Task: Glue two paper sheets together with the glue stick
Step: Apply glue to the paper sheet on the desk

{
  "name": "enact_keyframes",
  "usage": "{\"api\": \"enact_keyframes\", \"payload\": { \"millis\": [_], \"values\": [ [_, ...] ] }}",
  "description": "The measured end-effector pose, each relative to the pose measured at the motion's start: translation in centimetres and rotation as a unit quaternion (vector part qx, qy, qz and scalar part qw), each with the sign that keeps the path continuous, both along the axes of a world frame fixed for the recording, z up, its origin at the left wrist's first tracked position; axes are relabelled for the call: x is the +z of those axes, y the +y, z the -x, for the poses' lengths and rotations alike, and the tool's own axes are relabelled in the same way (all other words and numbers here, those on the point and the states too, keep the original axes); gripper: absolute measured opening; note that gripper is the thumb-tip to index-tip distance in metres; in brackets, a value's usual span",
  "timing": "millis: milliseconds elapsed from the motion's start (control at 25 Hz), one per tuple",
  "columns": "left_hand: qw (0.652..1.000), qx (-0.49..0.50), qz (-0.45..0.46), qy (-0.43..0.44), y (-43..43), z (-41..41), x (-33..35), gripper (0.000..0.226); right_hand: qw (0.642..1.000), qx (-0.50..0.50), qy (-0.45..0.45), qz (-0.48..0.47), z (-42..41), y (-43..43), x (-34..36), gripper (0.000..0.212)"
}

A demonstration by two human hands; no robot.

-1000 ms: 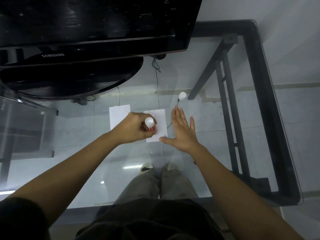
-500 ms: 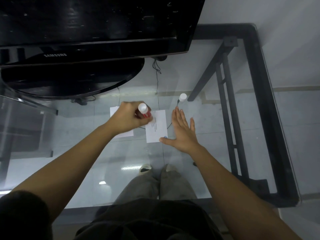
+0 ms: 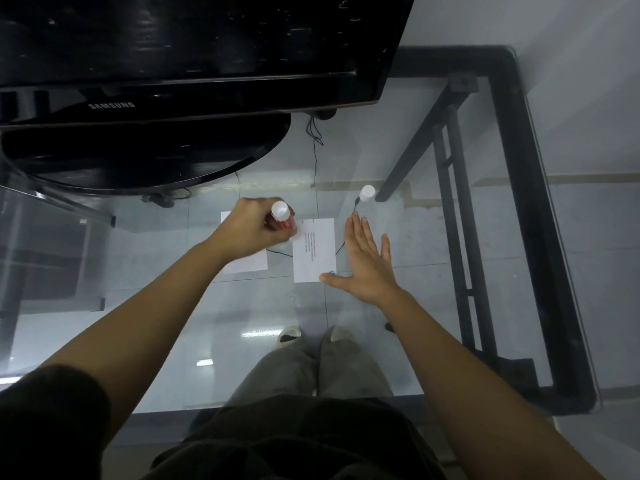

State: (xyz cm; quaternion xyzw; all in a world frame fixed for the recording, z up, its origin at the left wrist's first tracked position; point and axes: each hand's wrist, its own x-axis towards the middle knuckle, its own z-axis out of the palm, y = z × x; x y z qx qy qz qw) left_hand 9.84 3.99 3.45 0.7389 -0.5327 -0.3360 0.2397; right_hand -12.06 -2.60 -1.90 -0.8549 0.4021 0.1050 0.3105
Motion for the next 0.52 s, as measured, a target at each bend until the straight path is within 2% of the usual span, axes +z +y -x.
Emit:
{"api": "enact_keyframes", "payload": {
  "millis": [80, 120, 160, 200, 280, 320, 360, 400, 440, 480, 520],
  "values": [
    [0.997, 0.074, 0.031, 0.014, -0.8, -0.5, 0.2, 0.016, 1.0, 0.001, 0.0, -0.002, 0.0, -0.1, 0.0, 0.111],
    [0.989, 0.131, 0.041, 0.057, -0.9, -0.5, 0.2, 0.017, 1.0, 0.001, 0.0, -0.002, 0.0, -0.1, 0.0, 0.111],
    [0.969, 0.196, 0.049, 0.141, -0.9, -0.4, 0.1, 0.017, 1.0, 0.001, 0.0, -0.001, 0.0, -0.1, -0.1, 0.11],
    [0.926, 0.263, 0.056, 0.267, -0.7, -0.1, 0.0, 0.015, 1.0, 0.001, 0.001, 0.001, 0.0, -0.1, -0.1, 0.11],
    [0.782, 0.375, 0.06, 0.494, 0.1, 0.7, -0.4, 0.005, 1.0, 0.005, -0.002, 0.004, 0.1, 0.0, -0.3, 0.107],
    [0.717, 0.42, 0.054, 0.554, 0.6, 1.0, -0.6, 0.004, 1.0, 0.008, -0.004, 0.005, 0.1, 0.0, -0.4, 0.105],
    [0.668, 0.452, 0.043, 0.59, 0.8, 1.0, -0.9, 0.007, 1.0, 0.009, -0.008, 0.005, 0.2, 0.0, -0.4, 0.104],
    [0.638, 0.468, 0.033, 0.61, 0.9, 0.8, -1.1, 0.008, 1.0, 0.01, -0.013, 0.003, 0.2, 0.0, -0.5, 0.102],
    [0.629, 0.469, 0.021, 0.62, 0.8, 0.5, -1.2, 0.009, 1.0, 0.01, -0.017, 0.0, 0.2, -0.1, -0.5, 0.101],
    [0.643, 0.452, 0.008, 0.618, 0.5, 0.2, -1.3, 0.011, 1.0, 0.01, -0.018, -0.001, 0.2, -0.1, -0.5, 0.1],
    [0.68, 0.418, -0.008, 0.603, 0.0, -0.1, -1.3, 0.014, 1.0, 0.01, -0.016, 0.0, 0.2, -0.1, -0.5, 0.099]
  ]
}}
